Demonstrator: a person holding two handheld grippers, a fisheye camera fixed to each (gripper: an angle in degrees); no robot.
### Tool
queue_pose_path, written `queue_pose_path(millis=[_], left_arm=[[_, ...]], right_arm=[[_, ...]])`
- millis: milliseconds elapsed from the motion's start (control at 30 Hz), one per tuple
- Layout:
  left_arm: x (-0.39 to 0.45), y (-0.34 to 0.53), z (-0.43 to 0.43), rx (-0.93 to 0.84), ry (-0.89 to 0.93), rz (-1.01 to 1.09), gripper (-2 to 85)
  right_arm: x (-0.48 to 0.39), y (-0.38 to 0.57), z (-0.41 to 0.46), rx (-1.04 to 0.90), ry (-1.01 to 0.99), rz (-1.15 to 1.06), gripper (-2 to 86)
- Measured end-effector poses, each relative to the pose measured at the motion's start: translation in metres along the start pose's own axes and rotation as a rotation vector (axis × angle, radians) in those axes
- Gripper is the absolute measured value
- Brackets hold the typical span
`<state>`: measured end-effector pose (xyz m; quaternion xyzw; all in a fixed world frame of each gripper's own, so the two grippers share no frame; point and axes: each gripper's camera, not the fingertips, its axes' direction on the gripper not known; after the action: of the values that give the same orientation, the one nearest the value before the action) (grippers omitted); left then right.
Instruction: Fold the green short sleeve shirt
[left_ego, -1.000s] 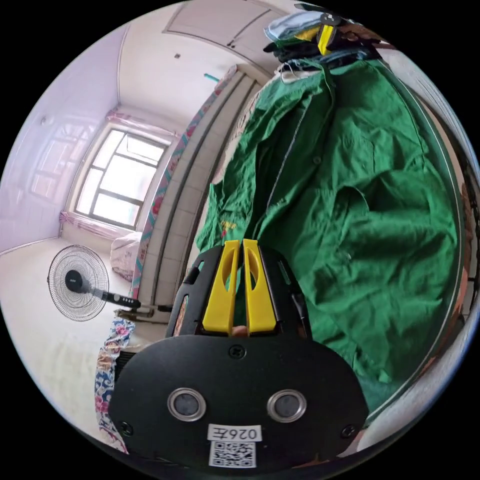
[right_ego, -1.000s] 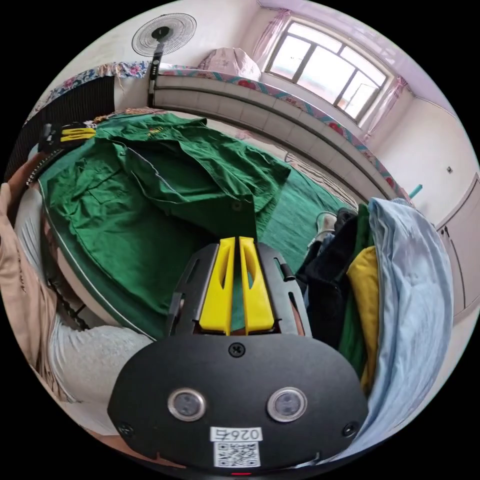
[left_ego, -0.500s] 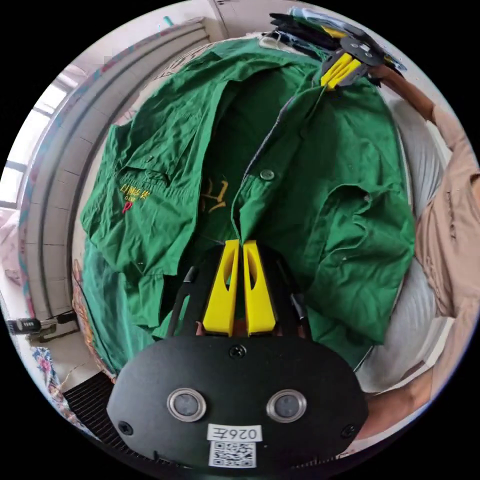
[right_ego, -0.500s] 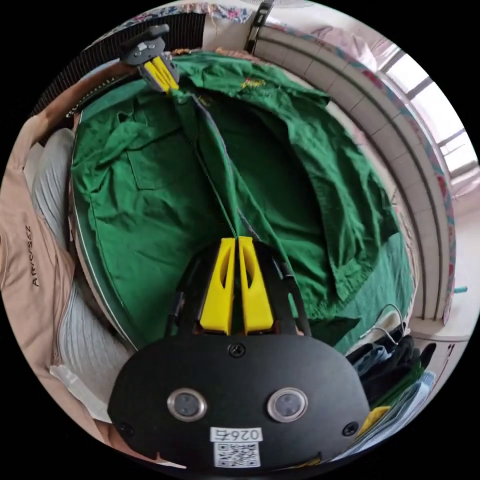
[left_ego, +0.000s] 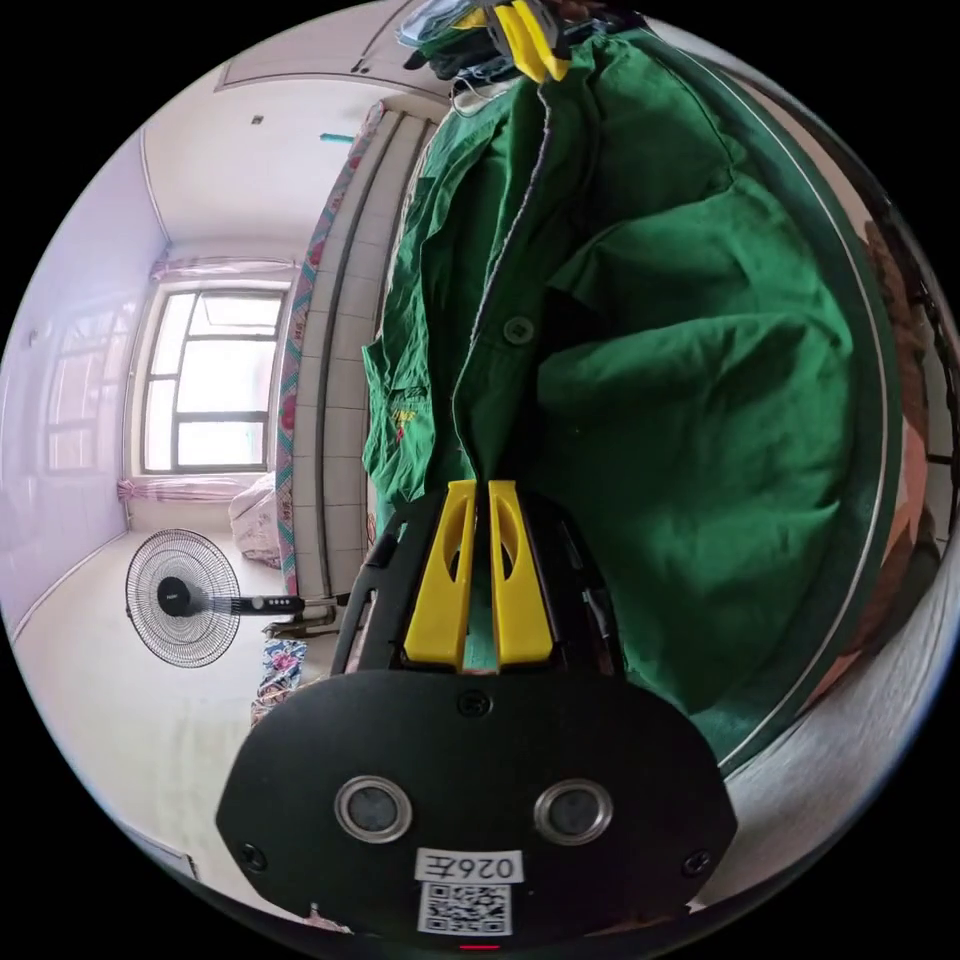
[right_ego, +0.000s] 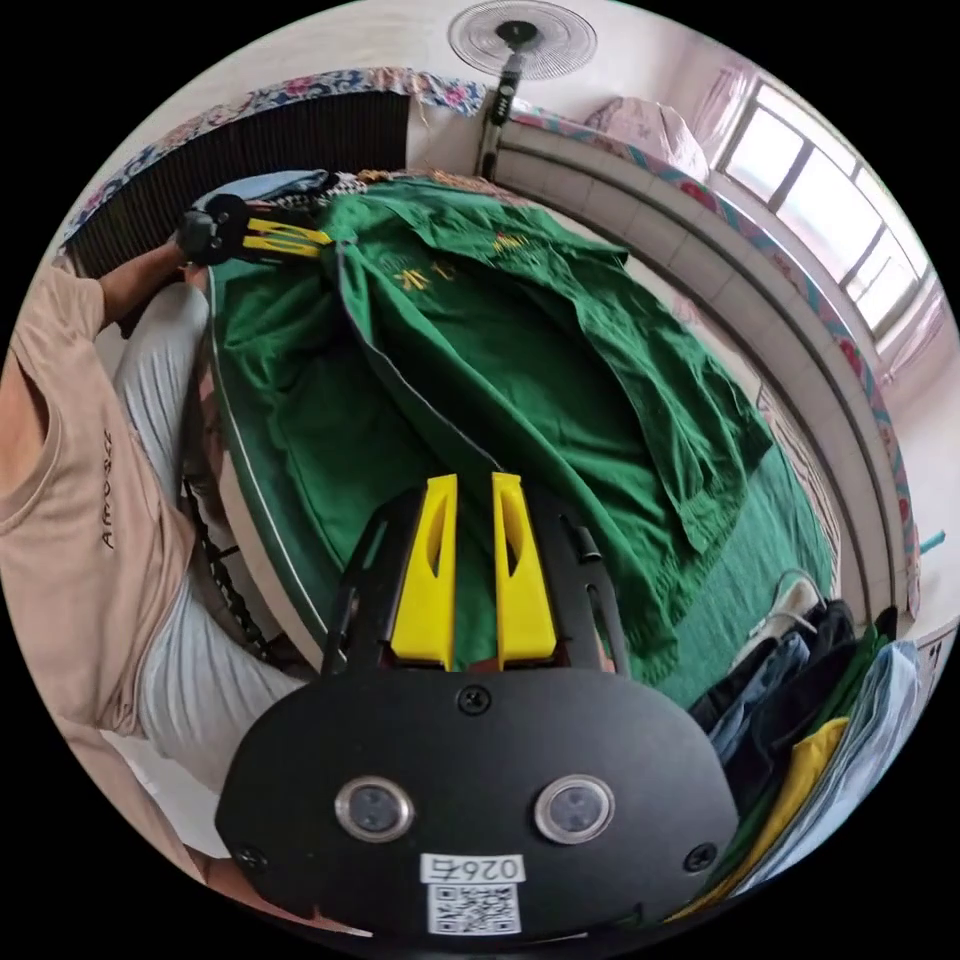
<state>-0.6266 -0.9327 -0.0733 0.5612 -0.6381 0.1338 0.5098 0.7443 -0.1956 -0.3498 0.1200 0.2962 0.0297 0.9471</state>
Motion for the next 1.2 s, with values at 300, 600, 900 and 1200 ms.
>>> queue_pose_path(millis=[300,600,900,1200], left_arm=[[-0.026,0.018,-0.013,-0.006,0.038,-0.135,6.4],[-0.068,-0.008,0.040,0.126,0.242,-0.123,16.1],[-0.039,-0.025,0.094,-0.110,0.308,-0.039,-0.3],[-0.014,-0.008,0.063,-0.067,0.282,-0.110,-0.2]], right_arm=[[-0.001,-0.124,0.119,-0.117,-0.020,-0.101,-1.2],[0.090,-0.129,0.151,-0.147,-0.194,0.152,-1.2],[0.127,-0.120,0.108,-0.035,-0.143,0.222,-1.1],[0.025,-0.186,0.145,-0.158,0.051,-0.120,-1.4]])
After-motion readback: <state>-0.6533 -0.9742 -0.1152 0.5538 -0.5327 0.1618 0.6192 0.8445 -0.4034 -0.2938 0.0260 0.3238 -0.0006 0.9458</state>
